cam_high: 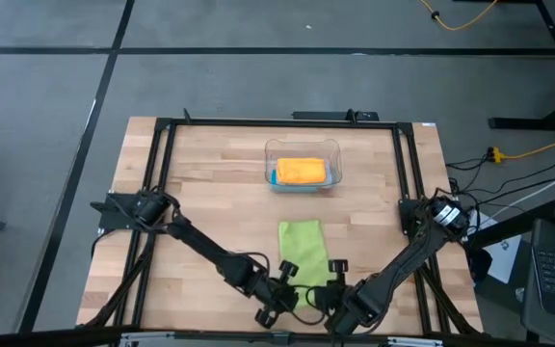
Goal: Fold microfiber towels
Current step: Fold the green towel
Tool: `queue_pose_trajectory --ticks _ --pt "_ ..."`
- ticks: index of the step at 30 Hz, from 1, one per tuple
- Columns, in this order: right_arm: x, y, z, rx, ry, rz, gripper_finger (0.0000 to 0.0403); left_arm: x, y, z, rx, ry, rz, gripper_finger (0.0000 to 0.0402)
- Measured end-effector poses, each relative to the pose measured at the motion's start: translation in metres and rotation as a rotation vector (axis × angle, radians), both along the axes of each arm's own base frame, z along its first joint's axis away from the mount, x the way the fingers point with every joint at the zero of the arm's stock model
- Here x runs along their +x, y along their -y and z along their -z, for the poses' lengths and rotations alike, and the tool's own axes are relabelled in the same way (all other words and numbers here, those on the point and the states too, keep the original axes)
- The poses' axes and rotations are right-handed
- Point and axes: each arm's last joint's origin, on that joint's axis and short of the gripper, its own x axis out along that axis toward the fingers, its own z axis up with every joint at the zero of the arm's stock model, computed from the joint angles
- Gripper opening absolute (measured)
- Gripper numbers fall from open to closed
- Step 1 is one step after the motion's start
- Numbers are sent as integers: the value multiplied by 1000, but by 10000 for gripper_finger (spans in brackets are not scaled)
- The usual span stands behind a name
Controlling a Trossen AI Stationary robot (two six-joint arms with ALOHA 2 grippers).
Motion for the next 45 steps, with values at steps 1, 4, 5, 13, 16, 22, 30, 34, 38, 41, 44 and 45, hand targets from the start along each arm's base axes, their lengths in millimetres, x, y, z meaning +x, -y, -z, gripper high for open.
queue_pose_trajectory --ticks 1,4,5,13,16,22,30,34,38,41,44,45 --pt "1 0 -4 -18 10 2 8 -2 1 -5 9 15 -7 1" --pt "2 1 -12 -69 38 6 8 -8 2 -15 59 35 -38 1" --pt "3 2 -14 -86 49 5 8 -11 2 -18 85 31 -51 1" --pt "15 22 -17 -233 93 33 8 -21 -18 -32 305 16 -191 1" --pt "20 33 -18 -320 112 58 8 -19 -30 -31 358 -1 -231 1" --pt "30 60 -16 -404 64 109 8 -12 -58 -28 412 -70 -294 1" --pt "35 97 8 -461 -32 168 9 -1 -89 -25 346 -131 -355 0" --pt "37 108 19 -454 -58 160 9 -2 -98 -22 323 -185 -397 0" --pt "41 115 26 -435 -46 161 18 -1 -108 -19 281 -210 -461 2" --pt "43 119 27 -427 -43 181 37 -2 -114 -14 283 -227 -481 15" --pt "44 121 27 -427 -45 188 59 -4 -120 -7 292 -246 -492 39" --pt "44 121 27 -426 -45 189 67 -5 -122 -5 296 -253 -495 48"
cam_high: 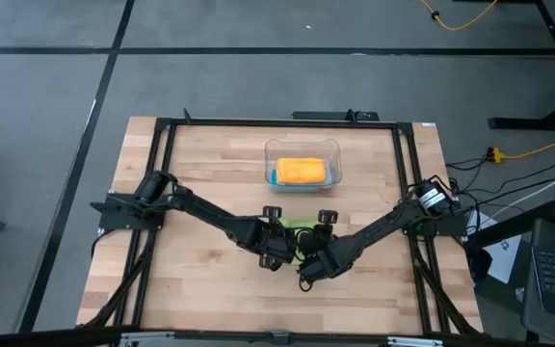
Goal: Fold microfiber towels
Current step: Fold the green towel, then put the green towel into the transparent bin
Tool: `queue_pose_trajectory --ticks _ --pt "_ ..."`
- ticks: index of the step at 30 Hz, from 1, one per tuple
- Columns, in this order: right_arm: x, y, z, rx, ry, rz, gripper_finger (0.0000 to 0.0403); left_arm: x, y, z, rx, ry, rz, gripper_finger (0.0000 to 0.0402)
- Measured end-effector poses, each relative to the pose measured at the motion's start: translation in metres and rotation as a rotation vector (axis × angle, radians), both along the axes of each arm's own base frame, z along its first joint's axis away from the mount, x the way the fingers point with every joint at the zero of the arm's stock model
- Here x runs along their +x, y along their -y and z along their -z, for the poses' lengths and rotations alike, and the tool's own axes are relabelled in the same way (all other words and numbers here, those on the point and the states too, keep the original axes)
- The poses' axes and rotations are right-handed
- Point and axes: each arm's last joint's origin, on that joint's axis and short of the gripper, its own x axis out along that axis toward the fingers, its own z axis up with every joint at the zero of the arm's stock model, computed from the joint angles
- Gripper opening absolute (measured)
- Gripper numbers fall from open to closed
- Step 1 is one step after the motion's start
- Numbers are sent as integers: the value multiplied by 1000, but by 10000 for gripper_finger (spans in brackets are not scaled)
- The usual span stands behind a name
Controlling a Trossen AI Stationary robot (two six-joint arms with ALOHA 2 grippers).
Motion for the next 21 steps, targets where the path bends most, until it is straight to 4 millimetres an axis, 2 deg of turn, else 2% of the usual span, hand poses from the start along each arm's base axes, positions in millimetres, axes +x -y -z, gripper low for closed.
queue_pose_trajectory --ticks 8,15,21 --pt "0 0 0 30 4 25 104 3 -6 2 59 46 -32 99" --pt "-5 1 0 68 -39 73 106 -1 -8 2 188 42 -62 106" --pt "-7 -4 -14 82 -68 129 101 -3 -6 -6 259 38 -76 106"
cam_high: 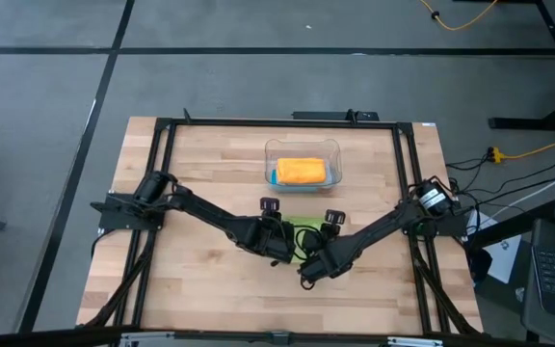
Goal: Fold microfiber towels
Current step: Put the green towel into the transparent bin
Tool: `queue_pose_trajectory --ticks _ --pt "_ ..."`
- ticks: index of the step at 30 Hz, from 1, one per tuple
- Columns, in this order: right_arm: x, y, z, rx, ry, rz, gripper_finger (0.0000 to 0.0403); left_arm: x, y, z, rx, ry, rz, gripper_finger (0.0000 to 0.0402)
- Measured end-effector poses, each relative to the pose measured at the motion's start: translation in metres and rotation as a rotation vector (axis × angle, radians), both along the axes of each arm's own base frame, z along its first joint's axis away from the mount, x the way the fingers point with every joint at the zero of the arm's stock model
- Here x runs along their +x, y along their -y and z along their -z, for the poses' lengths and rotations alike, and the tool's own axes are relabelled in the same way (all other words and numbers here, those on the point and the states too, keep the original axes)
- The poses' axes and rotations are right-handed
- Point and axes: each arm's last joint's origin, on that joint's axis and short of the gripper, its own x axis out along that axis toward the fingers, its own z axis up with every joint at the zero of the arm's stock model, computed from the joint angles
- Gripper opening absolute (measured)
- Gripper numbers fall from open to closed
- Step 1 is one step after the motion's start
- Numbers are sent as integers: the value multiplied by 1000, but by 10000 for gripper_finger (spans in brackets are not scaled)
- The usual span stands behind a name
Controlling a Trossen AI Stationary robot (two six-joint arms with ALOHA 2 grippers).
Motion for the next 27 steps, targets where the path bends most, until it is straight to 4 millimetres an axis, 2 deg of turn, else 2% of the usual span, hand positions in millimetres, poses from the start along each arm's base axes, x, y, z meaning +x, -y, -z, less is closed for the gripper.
queue_pose_trajectory --ticks 6,10,14,18,22,27 --pt "-1 -22 -14 46 -2 -79 100 -7 2 -16 -41 -52 -81 106" --pt "-6 -40 -12 181 -61 -193 100 -24 4 -36 -131 -194 -225 104" --pt "-5 -54 -11 254 -22 -246 100 -45 8 -58 -59 -302 -344 104" --pt "1 -61 -12 292 45 -304 100 -60 16 -75 -145 -278 -340 103" --pt "8 -66 -13 335 127 -316 100 -80 19 -92 -161 -226 -347 103" --pt "12 -69 -14 339 148 -389 100 -123 17 -116 -177 -115 -335 103"
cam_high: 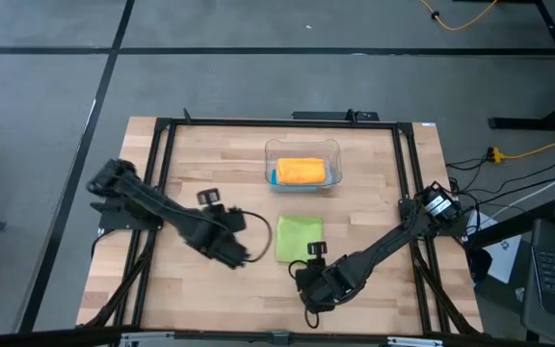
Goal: Fold microfiber towels
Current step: Put the green towel into the transparent bin
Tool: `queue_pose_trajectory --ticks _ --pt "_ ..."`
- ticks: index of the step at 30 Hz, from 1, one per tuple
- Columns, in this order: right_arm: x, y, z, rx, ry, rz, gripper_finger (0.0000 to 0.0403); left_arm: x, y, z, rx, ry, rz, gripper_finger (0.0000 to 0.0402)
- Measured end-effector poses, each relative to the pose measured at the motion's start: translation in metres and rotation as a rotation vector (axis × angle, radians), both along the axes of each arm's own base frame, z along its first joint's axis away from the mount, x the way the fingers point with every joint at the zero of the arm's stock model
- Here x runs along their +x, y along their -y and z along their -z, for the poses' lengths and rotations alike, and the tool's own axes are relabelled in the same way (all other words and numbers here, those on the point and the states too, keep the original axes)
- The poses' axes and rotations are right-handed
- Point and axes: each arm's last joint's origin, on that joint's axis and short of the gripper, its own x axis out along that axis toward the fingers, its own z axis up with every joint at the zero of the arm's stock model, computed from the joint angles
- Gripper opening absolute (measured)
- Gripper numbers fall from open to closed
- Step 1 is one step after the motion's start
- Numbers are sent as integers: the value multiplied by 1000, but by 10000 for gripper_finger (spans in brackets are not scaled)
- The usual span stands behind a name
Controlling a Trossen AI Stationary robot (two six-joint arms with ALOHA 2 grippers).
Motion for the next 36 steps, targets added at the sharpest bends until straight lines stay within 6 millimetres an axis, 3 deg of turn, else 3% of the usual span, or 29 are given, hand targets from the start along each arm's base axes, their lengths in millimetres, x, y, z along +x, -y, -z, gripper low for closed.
queue_pose_trajectory --ticks 4,9,15,22,25,29,36 --pt "2 -1 -1 5 18 -20 100 -33 -6 0 -23 179 -6 105" --pt "4 -1 -1 10 28 -24 100 -63 -13 30 -110 435 96 105" --pt "5 -1 -1 -6 27 -65 100 -65 -43 51 -133 839 246 105" --pt "5 -1 -1 -6 28 -66 100 -96 -103 81 -141 904 305 104" --pt "5 -1 -1 -6 28 -68 100 -112 -107 89 -213 962 360 96" --pt "5 0 -1 -7 28 -68 100 -131 -109 90 -153 1093 426 84" --pt "6 1 -1 3 32 -38 100 -157 -115 108 -80 1210 426 71"
